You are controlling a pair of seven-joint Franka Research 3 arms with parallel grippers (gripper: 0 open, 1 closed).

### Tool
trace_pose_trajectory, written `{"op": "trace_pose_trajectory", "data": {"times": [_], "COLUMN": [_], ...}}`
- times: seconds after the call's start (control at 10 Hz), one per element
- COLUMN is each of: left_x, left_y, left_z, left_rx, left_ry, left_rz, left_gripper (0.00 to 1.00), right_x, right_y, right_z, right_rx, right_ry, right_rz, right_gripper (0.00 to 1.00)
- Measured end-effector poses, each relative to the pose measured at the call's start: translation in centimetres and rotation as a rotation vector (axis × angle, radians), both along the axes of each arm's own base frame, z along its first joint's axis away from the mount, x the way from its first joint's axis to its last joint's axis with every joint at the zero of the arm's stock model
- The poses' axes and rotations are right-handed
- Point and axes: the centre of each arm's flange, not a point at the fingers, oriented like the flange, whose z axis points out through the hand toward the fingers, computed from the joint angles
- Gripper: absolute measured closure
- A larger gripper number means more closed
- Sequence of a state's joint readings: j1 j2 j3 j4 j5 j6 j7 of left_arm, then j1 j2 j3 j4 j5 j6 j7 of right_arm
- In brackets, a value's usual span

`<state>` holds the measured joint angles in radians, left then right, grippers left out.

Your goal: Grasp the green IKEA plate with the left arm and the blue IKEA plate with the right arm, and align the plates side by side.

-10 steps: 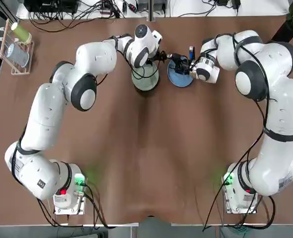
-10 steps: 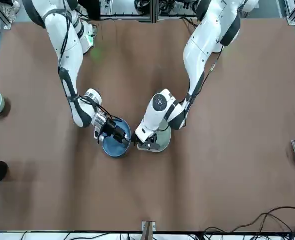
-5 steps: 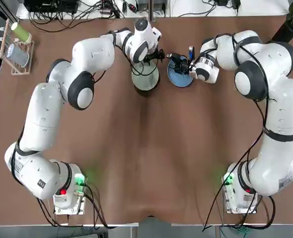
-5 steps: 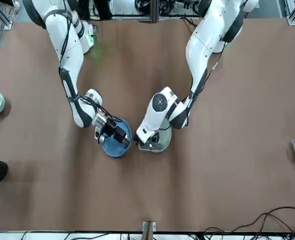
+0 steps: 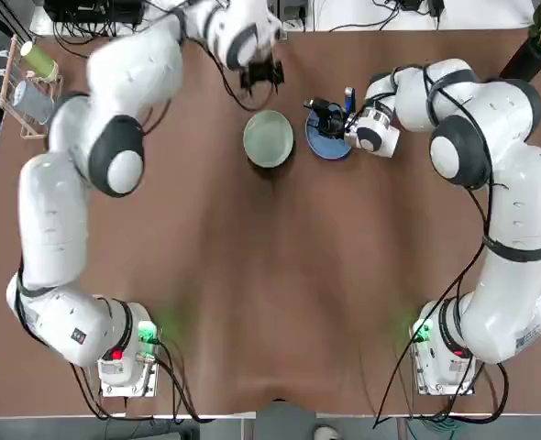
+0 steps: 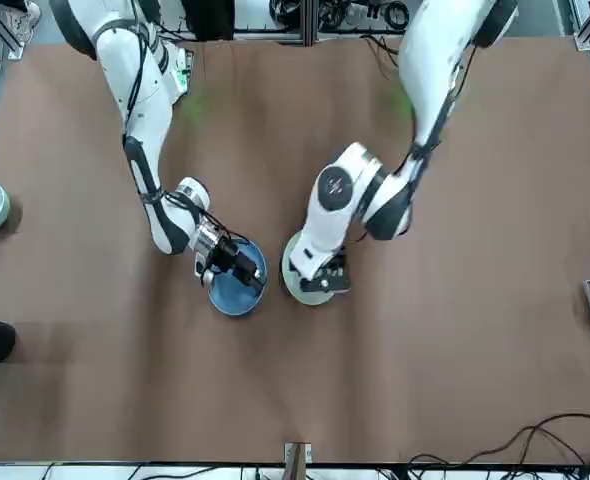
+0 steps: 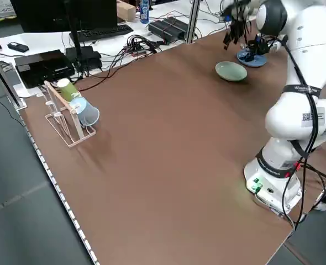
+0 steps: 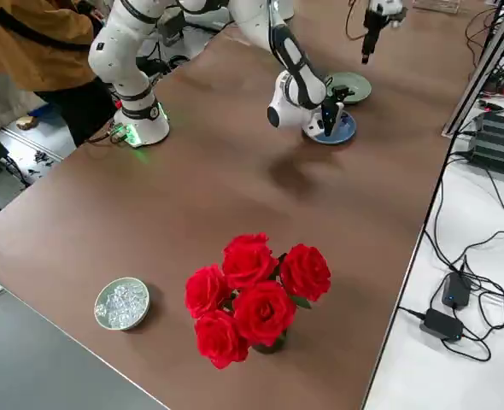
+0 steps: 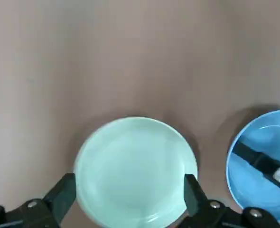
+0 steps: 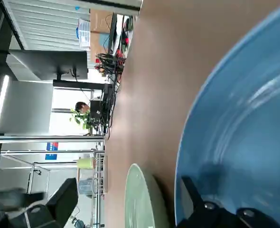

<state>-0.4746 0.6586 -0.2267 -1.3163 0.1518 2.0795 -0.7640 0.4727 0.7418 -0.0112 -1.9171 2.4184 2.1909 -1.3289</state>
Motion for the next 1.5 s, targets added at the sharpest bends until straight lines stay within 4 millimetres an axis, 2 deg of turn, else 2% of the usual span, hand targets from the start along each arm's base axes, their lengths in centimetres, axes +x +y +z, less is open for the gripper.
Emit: {"op": "trace_pose_trajectory", "data": {"times": [0.2,0.4,1.0,1.3,1.5], "left_x": [1.1,1.5,2.6,2.4,0.8], "left_y": [5.3,8.9,17.1,22.4,23.9], "left_z": [7.6,12.0,17.0,20.0,21.1], "left_rx": [0.024,0.014,0.035,0.041,0.052], "left_ry": [-0.029,-0.051,-0.038,-0.016,-0.019], "left_rz": [-0.008,-0.005,0.038,0.04,0.001], "left_gripper": [0.0,0.0,0.0,0.0,0.0], "right_x": [-0.8,-1.4,-1.4,-1.5,-2.0], "right_y": [1.6,2.8,3.0,3.1,4.0], "right_z": [-0.1,-0.2,-0.3,-0.3,-0.4], "right_rx": [0.015,0.023,0.027,0.03,0.036], "right_ry": [0.009,0.015,0.015,0.017,0.02], "right_rz": [-0.002,0.002,-0.002,-0.007,-0.007], "right_gripper": [0.04,0.04,0.04,0.04,0.04]}}
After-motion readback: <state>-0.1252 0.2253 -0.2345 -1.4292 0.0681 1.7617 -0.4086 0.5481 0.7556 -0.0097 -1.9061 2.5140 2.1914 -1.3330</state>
